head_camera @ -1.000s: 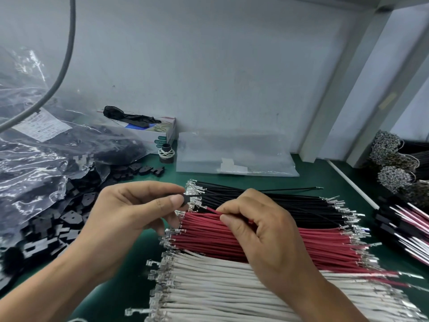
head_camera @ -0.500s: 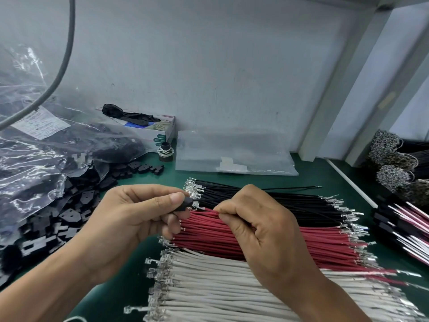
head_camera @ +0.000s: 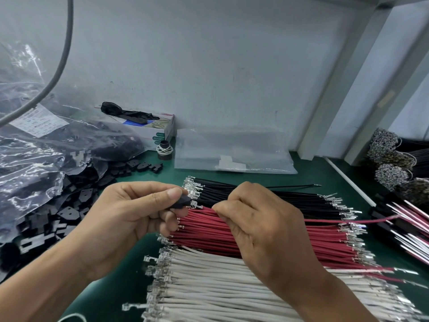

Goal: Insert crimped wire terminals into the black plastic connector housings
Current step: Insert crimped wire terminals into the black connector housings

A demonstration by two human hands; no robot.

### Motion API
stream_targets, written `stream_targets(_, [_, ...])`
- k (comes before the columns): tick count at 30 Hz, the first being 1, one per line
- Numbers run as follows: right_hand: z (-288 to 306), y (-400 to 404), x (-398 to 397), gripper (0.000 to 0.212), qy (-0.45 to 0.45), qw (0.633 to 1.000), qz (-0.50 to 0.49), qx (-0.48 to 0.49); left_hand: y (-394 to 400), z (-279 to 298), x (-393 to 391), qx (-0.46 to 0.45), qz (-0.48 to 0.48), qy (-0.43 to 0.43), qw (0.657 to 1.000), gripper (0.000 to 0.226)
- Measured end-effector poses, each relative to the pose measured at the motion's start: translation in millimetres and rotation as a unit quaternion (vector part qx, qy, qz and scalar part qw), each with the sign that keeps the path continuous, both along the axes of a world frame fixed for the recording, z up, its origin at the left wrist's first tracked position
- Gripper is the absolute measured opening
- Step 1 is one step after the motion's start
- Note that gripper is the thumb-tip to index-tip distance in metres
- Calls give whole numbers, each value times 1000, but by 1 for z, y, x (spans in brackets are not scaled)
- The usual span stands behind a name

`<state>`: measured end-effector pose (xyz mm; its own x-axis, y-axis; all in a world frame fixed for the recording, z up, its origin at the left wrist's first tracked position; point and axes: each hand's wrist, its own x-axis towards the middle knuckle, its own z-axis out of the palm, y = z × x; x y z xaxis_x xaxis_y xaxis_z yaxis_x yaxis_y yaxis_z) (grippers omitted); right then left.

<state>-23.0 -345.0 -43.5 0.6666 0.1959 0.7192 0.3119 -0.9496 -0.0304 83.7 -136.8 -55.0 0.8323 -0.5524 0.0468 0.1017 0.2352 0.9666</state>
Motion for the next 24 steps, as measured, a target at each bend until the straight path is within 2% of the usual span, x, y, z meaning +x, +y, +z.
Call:
stream_targets(3, [0, 0, 0, 12, -24, 999, -4, -30, 1, 1, 0, 10, 3, -24, 1000, 61])
stream_targets(5, [-1, 2, 0, 8, -15, 1000, 6, -7, 1, 1, -1, 19, 7, -36, 999, 66])
stream_targets(9, [-4, 6, -1, 11, 60, 979, 53, 187, 0, 1, -1, 2, 1, -5, 1000, 69])
stream_targets(10, [-4, 8, -1, 12, 66, 975, 56, 205, -1, 0, -1, -1, 0, 0, 1000, 68])
stream_targets(14, [-5, 17, 0, 13, 62, 982, 27, 178, -7, -1, -8, 4, 6, -1, 1000, 52])
stream_targets(17, [-5, 15, 1, 14, 86, 978, 11, 190, -11, 1, -14, 43, 38, -103, 993, 40])
stream_targets(20, [-5, 12, -1, 12, 101, 974, 10, 203, -9, 3, -14, 82, 53, -252, 963, 34])
stream_targets(22, [-4, 10, -2, 10, 102, 977, 8, 189, -6, 2, -12, 102, 50, -287, 951, 28])
stream_targets(24, [-4, 6, -4, 9, 110, 976, 6, 185, -4, 2, -12, 111, 36, -271, 956, 29])
